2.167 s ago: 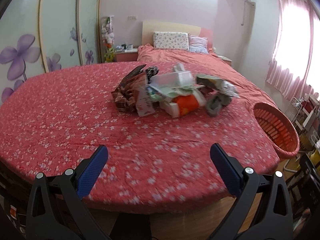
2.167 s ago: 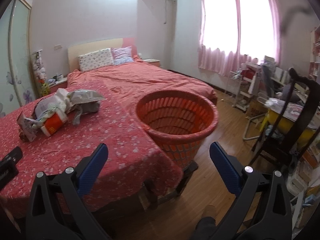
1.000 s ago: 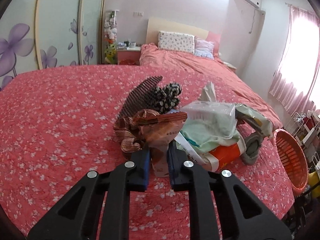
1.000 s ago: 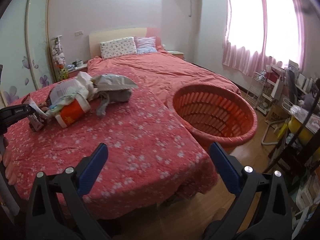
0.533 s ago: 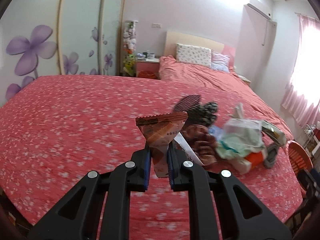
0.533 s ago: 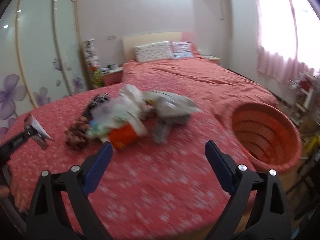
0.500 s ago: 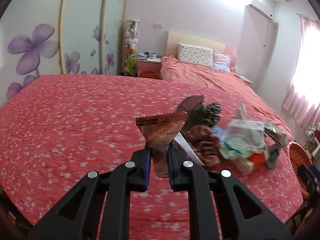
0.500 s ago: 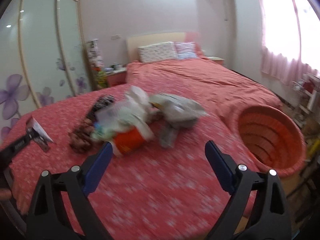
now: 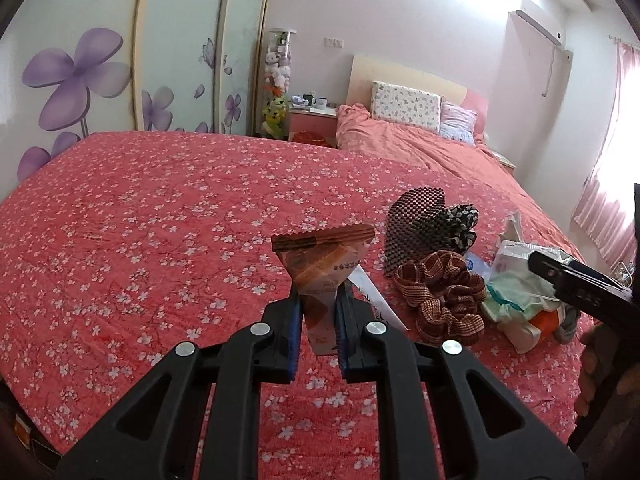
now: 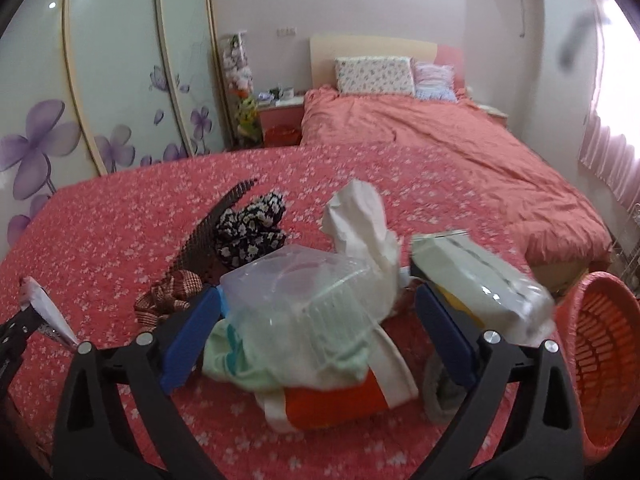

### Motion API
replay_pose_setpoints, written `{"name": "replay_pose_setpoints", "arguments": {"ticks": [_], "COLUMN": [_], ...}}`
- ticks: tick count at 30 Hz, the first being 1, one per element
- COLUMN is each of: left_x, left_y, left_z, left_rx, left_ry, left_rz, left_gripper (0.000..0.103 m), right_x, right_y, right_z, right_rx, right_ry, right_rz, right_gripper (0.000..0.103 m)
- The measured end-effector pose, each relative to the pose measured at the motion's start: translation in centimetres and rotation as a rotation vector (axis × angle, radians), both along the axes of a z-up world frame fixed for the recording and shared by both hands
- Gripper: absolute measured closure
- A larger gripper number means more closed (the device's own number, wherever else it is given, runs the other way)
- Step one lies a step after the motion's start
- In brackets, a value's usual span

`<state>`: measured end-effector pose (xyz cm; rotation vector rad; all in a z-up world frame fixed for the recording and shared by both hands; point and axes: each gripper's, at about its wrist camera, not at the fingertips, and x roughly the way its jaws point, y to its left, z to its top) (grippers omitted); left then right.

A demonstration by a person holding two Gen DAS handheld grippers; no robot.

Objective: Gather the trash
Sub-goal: 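Lift the brown wrapper with the left tool while the right tool grasps the clear plastic box, then carry the wrapper and plastic box to the orange basket and release both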

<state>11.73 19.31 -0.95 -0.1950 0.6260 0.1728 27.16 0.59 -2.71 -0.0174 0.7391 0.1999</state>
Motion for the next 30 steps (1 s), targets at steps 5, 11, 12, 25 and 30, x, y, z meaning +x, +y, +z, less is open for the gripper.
{"name": "replay_pose_setpoints", "arguments": {"ticks": [5,11,12,25,30], "left_x": [0.3,0.3,0.3,0.0,0.2], "left_y": [-0.3,-1.0,-1.3,-5.2,-7.6], "left_z": [-0.2,-0.3,-0.3,0.7,1.1], "left_rx": [0.002,0.005,0.008,0.025,0.029], "left_ry": [0.008,0.016,0.016,0.003,-0.001], "left_rz": [-0.012,-0.027,-0.031,-0.118,-0.176], "left_gripper": [0.089,0.089,0.089,0.089,0.089], "right_x": [0.1,-0.9,-1.2,-6.5,-8.9], "right_y": [-0.1,-0.3,-0.3,-3.7,-6.7], "right_z": [-0.6,-0.2,0.0,2.9,4.1], "right_rx": [-0.017,-0.008,-0.009,0.027,0.054], "right_ry": [0.002,-0.035,-0.045,-0.148,-0.192], "right_rz": [0.030,0.046,0.045,-0.005,-0.060], "right_gripper": [0.016,0.019,0.019,0.020,0.020]}}
